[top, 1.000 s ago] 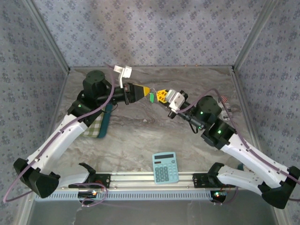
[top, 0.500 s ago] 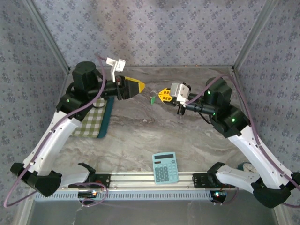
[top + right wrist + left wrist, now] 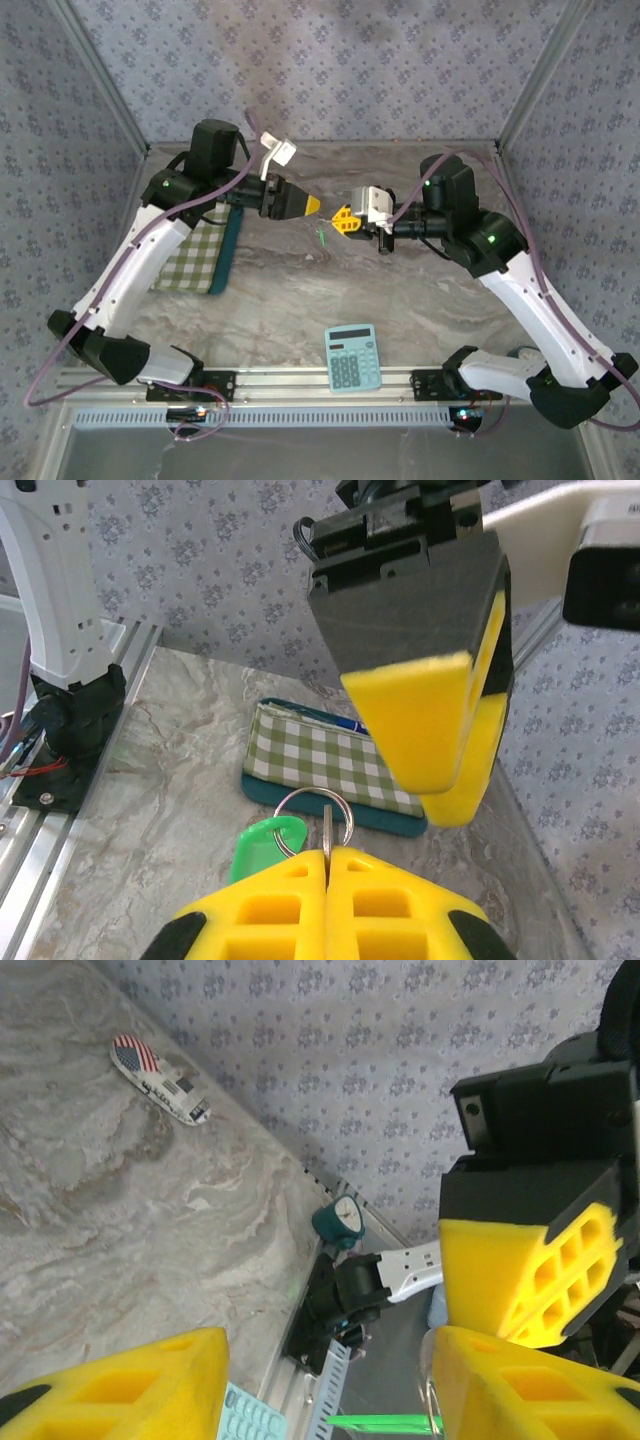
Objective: Remove the keys from the keyring
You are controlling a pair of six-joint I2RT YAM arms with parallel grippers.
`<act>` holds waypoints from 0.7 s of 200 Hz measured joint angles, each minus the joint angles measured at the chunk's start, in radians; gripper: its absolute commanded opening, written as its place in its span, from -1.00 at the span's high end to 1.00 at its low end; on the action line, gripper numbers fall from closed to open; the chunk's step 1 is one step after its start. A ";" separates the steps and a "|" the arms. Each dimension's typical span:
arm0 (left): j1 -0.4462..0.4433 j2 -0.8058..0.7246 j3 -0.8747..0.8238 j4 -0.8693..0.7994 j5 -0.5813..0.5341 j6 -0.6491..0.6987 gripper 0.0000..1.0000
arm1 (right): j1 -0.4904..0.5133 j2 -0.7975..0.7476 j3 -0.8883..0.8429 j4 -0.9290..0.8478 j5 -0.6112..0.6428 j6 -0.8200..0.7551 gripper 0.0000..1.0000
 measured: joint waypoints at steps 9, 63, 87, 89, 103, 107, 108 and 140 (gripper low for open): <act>-0.006 0.006 0.009 -0.018 0.008 0.010 -0.02 | 0.000 0.000 0.004 -0.006 -0.005 -0.005 1.00; -0.018 0.010 0.026 -0.052 0.054 0.042 0.04 | 0.001 0.009 0.015 -0.024 -0.013 -0.014 1.00; -0.027 0.010 0.030 -0.071 0.064 0.053 0.04 | 0.003 0.011 0.015 -0.029 -0.012 -0.017 1.00; -0.027 0.010 0.030 -0.072 0.065 0.055 0.04 | 0.003 0.011 0.015 -0.029 -0.012 -0.018 1.00; -0.034 0.010 0.030 -0.080 0.068 0.063 0.08 | 0.004 0.011 0.015 -0.029 -0.012 -0.018 1.00; -0.034 0.010 0.030 -0.084 0.068 0.065 0.11 | 0.005 0.011 0.015 -0.029 -0.012 -0.018 1.00; -0.034 0.010 0.030 -0.084 0.068 0.066 0.12 | 0.006 0.011 0.015 -0.029 -0.012 -0.018 1.00; -0.040 0.015 0.031 -0.099 0.076 0.079 0.33 | 0.008 0.011 0.015 -0.029 -0.011 -0.018 1.00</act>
